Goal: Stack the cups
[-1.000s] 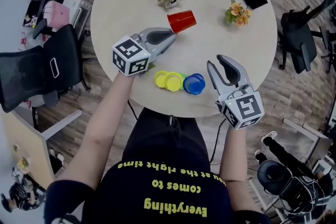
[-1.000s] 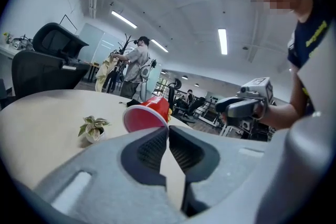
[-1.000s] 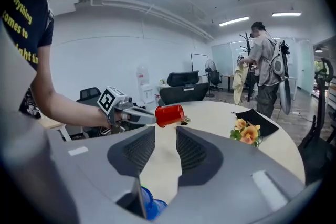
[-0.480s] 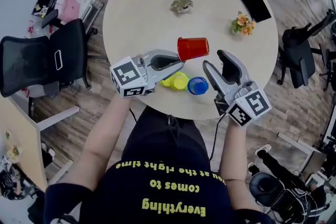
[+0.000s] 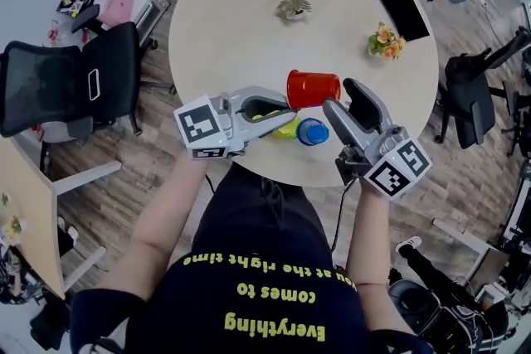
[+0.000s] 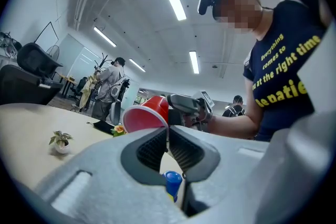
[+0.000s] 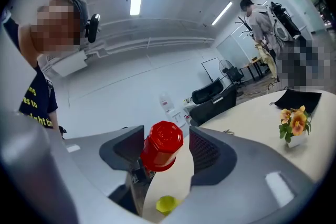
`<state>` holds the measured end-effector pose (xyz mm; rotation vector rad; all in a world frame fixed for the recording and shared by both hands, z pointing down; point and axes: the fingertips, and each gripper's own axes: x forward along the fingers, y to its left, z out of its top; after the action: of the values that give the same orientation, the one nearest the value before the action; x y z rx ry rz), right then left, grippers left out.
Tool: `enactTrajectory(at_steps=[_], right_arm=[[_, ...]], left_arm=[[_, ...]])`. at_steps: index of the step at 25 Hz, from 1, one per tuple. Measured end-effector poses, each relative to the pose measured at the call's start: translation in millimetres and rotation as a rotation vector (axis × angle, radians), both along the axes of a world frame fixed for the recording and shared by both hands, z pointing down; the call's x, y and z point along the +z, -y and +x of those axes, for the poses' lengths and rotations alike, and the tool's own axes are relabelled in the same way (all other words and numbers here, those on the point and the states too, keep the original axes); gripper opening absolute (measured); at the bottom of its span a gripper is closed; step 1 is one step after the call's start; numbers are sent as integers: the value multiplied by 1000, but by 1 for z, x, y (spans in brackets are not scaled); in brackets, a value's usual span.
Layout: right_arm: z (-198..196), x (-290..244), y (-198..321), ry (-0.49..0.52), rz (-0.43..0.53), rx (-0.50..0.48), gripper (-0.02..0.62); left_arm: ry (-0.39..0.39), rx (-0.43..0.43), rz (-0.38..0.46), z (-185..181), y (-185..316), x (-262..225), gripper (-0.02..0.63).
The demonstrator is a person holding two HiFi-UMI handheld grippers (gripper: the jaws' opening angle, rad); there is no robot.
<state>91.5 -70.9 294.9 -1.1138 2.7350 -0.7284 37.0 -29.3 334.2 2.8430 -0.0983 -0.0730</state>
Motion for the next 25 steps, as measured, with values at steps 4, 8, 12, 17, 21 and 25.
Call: enactTrajectory(at_steps=[4, 8, 12, 17, 21, 25], right_arm=[[-4, -1, -5, 28, -11, -24, 270], [-5, -2, -9, 18, 2, -27, 244], [-2, -5, -12, 12, 13, -19, 236], [6, -6, -13, 8, 23, 5, 236], [11, -9, -15, -34, 38, 26, 235], [14, -10, -19, -110, 59, 35, 235]], left_arm=[[-14, 4, 10, 4, -10, -3, 18], [-7, -17, 4, 6, -12, -3, 20], [13, -36, -10, 7, -14, 1, 21], [10, -72, -18, 4, -16, 2, 29], [-27, -119, -47, -8, -10, -2, 29], [-35, -215, -37, -27, 2, -4, 16]])
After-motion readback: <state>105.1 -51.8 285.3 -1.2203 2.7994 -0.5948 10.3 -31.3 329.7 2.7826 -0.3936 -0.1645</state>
